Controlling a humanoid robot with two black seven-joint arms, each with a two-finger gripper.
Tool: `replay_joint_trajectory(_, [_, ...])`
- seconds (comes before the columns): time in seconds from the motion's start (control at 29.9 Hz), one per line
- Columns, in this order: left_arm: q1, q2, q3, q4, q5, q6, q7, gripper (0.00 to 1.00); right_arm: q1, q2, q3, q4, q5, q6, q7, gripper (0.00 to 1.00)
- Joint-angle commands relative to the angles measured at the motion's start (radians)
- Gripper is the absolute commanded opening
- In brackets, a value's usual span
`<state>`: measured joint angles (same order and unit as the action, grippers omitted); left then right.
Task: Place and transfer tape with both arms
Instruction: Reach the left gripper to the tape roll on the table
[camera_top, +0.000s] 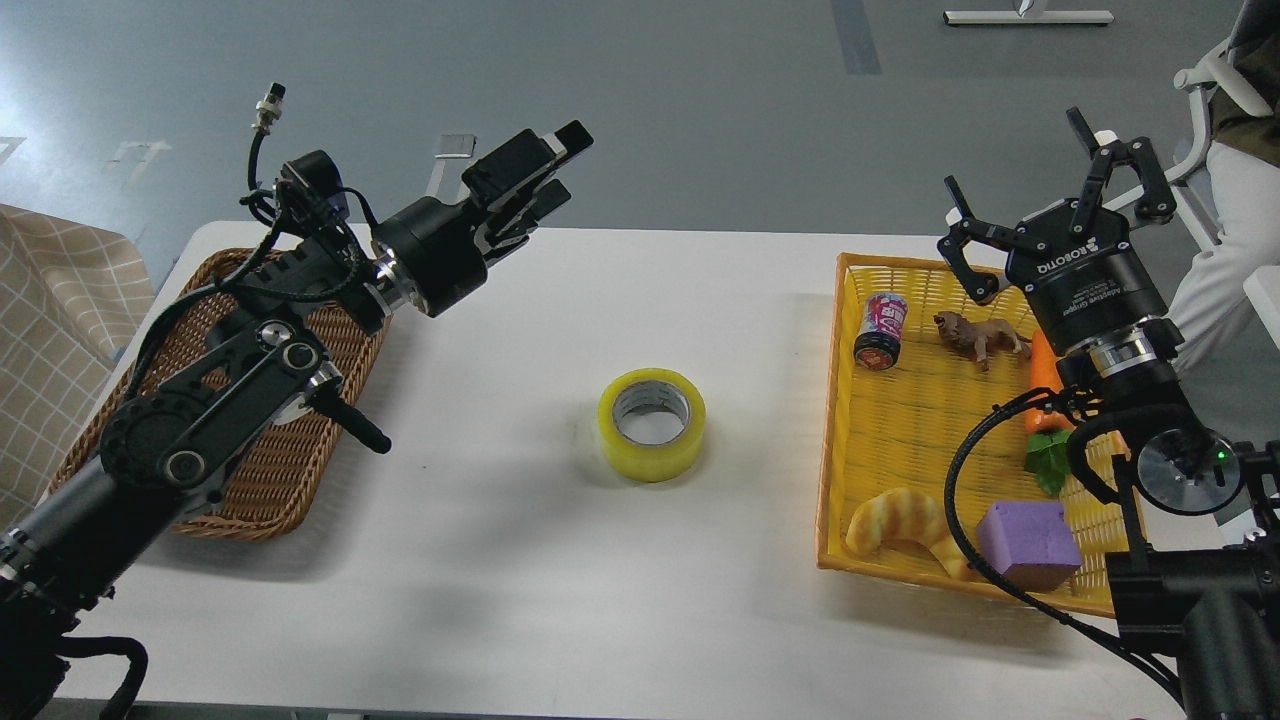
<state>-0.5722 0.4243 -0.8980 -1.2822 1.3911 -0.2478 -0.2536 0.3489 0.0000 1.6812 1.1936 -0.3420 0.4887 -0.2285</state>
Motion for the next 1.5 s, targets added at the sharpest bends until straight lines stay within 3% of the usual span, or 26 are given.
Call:
replay_joint_trajectory(0.0, [-0.005,0.004,0.024,0.000,0.204,0.013,0.005,0.98,-0.005,0.000,0.000,-0.008,-0.002,0.000,0.000,1.00])
replay_joint_trajectory(0.4, [-0.023,0.017,0.059,0.003,0.757,0.015,0.008,0.98,-0.007,0.000,0.000,-0.124,0.000,0.000,-0.002,1.00])
replay_joint_trajectory(0.53, [-0.020,0.019,0.060,0.003,0.791,0.008,0.022,0.98,-0.007,0.000,0.003,-0.134,0.000,0.000,-0.002,1.00])
replay_joint_trajectory(0.7, [-0.063,0.031,0.229,0.003,0.791,0.005,0.037,0.98,-0.007,0.000,0.003,-0.146,0.000,0.000,-0.002,1.00])
replay_joint_trajectory(0.87, [-0.121,0.021,0.378,0.004,0.791,-0.016,0.141,0.98,-0.007,0.000,0.003,-0.147,0.000,0.000,0.000,1.00])
replay_joint_trajectory(1.0, [-0.132,0.004,0.383,0.012,0.791,-0.073,0.177,0.98,-0.007,0.000,0.003,-0.147,0.000,0.000,0.000,1.00])
replay_joint_trajectory(1.24, [-0.129,-0.062,0.384,0.017,0.791,-0.134,0.296,0.98,-0.008,0.000,0.003,-0.154,0.000,0.000,0.000,1.00])
replay_joint_trajectory(1.34, [-0.130,-0.087,0.384,0.017,0.791,-0.175,0.329,0.98,-0.008,0.000,0.003,-0.157,0.000,0.000,0.000,1.00])
replay_joint_trajectory(1.47, [-0.132,-0.090,0.383,0.017,0.791,-0.189,0.332,0.98,-0.008,0.000,0.005,-0.160,0.000,0.000,0.000,1.00])
